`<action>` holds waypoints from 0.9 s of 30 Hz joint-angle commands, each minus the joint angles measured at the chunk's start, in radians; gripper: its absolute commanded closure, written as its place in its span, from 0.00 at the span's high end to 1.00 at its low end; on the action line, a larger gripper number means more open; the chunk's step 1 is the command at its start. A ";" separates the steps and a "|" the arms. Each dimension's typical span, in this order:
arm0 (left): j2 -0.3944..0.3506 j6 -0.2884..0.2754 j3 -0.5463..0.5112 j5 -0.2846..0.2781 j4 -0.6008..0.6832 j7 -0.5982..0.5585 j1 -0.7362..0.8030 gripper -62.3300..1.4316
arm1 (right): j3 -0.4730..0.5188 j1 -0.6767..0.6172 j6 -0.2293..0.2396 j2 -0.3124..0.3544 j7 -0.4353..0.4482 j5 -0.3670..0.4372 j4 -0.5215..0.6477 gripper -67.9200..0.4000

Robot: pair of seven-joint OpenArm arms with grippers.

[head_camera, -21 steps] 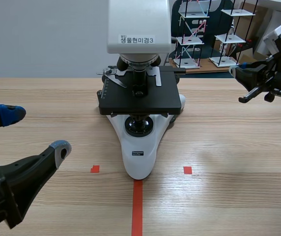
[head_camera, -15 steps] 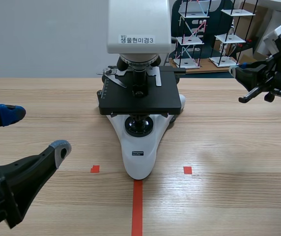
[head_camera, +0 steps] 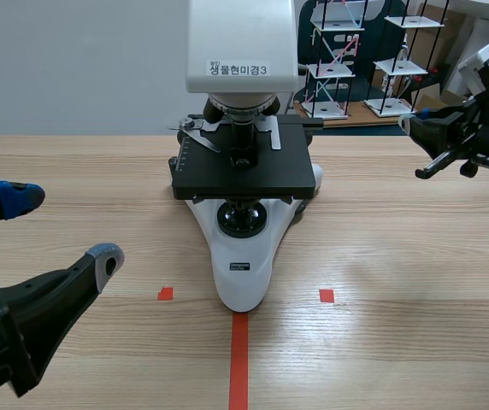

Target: Return to the home posture

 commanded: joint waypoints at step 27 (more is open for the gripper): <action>0.005 -0.001 -0.003 -0.009 0.006 -0.014 0.007 1.00 | 0.433 -0.663 -0.096 0.076 0.235 0.080 0.455 0.41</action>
